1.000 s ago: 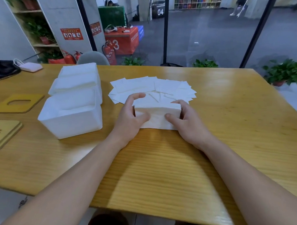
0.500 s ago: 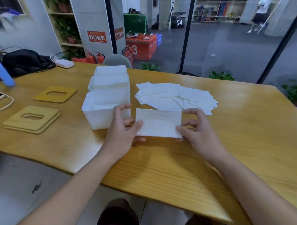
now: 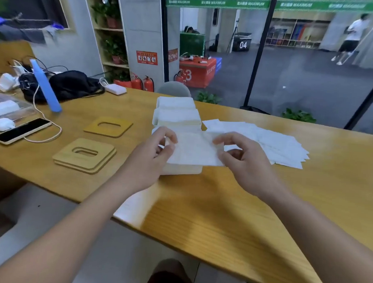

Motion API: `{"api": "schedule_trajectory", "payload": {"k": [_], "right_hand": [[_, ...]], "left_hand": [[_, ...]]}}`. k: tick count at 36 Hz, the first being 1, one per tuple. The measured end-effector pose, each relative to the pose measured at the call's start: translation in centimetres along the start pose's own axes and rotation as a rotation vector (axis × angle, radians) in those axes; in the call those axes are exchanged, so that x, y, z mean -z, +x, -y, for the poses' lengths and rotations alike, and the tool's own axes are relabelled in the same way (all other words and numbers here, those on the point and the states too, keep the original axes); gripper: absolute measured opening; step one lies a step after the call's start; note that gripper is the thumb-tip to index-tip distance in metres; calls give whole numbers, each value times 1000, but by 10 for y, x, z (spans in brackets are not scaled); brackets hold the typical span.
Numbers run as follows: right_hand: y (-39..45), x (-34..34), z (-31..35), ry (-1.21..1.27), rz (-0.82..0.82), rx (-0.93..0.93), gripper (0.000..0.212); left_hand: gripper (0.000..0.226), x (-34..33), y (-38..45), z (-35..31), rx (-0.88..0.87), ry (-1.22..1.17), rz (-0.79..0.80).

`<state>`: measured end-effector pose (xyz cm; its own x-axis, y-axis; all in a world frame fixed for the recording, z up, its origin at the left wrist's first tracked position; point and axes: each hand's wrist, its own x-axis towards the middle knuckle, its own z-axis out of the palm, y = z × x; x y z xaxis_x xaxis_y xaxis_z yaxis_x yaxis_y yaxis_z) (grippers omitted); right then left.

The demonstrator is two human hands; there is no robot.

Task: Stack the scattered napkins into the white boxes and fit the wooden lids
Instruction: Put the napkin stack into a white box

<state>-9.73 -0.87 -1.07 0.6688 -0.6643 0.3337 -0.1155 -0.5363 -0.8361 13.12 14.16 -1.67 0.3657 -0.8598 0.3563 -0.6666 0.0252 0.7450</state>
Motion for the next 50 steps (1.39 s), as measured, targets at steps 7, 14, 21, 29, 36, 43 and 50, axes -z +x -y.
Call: {"api": "schedule_trajectory", "payload": {"k": [7,14,21,29,36,43,50], "right_hand": [[62,-19,8,-224,-21,38,22],[87,-33,-11,-397,98,-19,18],[95,-42,-16,-652,205,74,17],[107,-42,-14,-904,280,71,30],[113,-42,-12,-853,433,-34,31],[107,-32,-10,-713,403,-21,29],[83,0,-25,-356,123,29,25]], "left_hand": [[11,27,49,19,37,240,20],[17,25,64,38,114,377,66],[14,17,68,42,136,492,127],[20,18,83,43,161,668,243],[28,19,90,33,150,856,276],[50,18,93,29,167,979,261],[29,-5,91,2,-108,919,61]]}}
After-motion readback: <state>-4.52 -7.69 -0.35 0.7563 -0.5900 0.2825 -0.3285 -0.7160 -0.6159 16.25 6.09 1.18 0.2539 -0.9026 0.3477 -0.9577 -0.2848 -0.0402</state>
